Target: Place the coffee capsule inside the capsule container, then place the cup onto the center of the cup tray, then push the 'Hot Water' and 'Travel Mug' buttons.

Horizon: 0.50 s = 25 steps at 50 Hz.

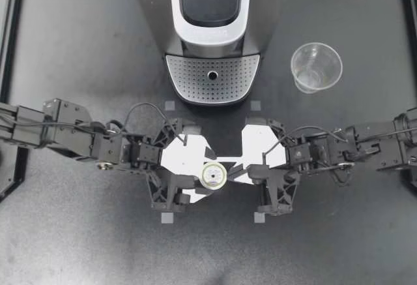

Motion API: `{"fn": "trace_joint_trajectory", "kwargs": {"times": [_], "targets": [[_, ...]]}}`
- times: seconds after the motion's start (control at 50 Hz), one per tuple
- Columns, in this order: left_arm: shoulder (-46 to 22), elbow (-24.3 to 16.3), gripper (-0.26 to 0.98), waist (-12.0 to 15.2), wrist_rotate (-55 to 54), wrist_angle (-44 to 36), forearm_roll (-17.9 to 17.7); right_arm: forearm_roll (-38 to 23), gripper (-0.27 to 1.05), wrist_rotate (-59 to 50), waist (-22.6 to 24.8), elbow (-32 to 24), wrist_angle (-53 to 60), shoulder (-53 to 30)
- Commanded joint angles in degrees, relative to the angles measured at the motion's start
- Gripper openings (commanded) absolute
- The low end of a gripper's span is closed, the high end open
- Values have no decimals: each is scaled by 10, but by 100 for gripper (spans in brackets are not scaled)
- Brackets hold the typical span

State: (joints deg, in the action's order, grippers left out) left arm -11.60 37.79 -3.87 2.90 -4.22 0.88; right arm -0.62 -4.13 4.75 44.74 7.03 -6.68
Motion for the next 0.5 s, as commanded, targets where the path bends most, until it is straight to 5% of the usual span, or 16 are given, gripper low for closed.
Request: {"fn": "trace_joint_trajectory", "kwargs": {"times": [0.0,0.48], "targets": [[7,-13,75,3,1,-2,1,-1,9,2,3,-12,6,6],[1,-27,75,3,3,3,1,-3,9,2,3,-14,7,2]]}}
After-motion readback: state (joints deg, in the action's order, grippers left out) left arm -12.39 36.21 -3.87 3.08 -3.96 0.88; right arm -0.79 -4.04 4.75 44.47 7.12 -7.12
